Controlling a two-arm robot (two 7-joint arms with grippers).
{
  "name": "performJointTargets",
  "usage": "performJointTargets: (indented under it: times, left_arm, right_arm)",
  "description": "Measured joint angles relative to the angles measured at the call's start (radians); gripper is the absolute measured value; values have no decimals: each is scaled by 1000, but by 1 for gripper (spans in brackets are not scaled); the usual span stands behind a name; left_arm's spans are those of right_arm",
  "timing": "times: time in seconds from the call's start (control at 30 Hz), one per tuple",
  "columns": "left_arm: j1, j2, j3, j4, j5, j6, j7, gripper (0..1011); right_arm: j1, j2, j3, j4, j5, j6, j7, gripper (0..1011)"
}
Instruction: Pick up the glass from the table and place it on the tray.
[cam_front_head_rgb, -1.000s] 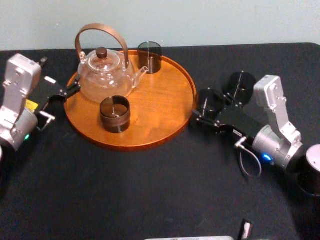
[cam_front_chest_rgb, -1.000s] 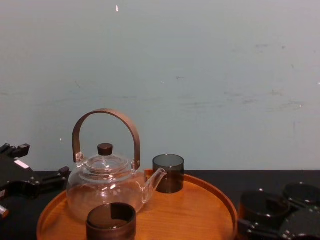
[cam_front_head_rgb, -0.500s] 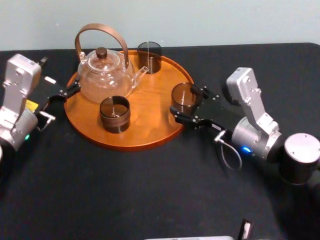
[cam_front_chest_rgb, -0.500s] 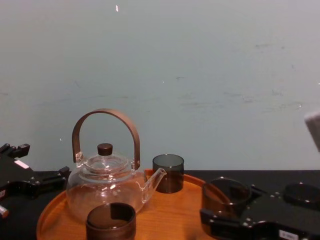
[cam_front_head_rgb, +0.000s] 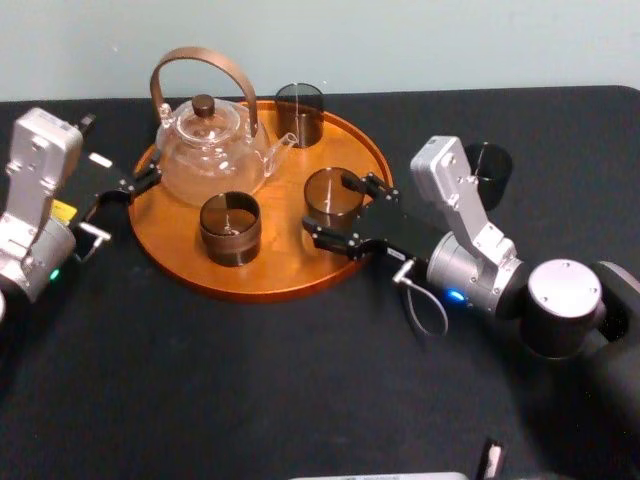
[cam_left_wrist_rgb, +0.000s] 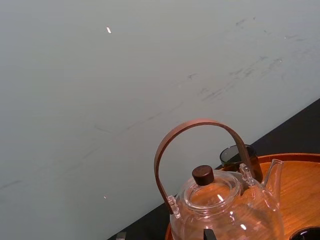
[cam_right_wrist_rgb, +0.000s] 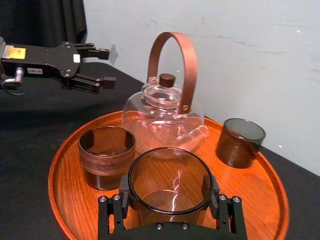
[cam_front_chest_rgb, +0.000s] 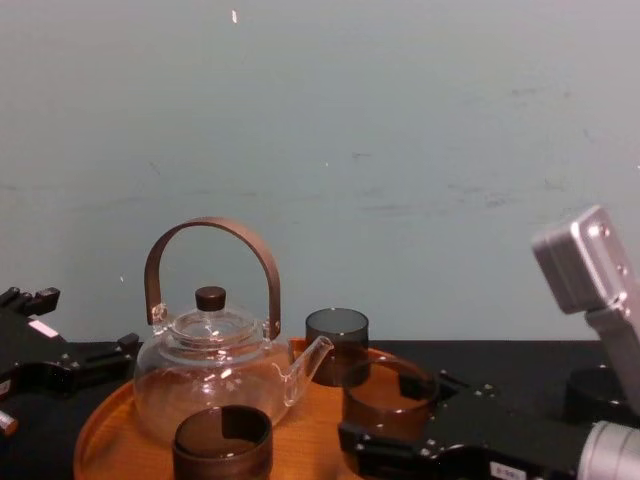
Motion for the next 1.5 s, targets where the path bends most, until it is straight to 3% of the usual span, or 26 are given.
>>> performJointTargets:
  times: [0.37,0.93,1.5]
  left_arm:
    - [0,0,0,0,0,0,0,1001]
    - [0,0,0,0,0,0,0,1001]
    - [0,0,0,0,0,0,0,1001]
  right_arm:
    - [38,-35,-29,84,-12,-42,14,906]
    - [81,-72,-32,206,-19,-97,22,906]
    - [85,-77,-32,216,-22,-101,24,918]
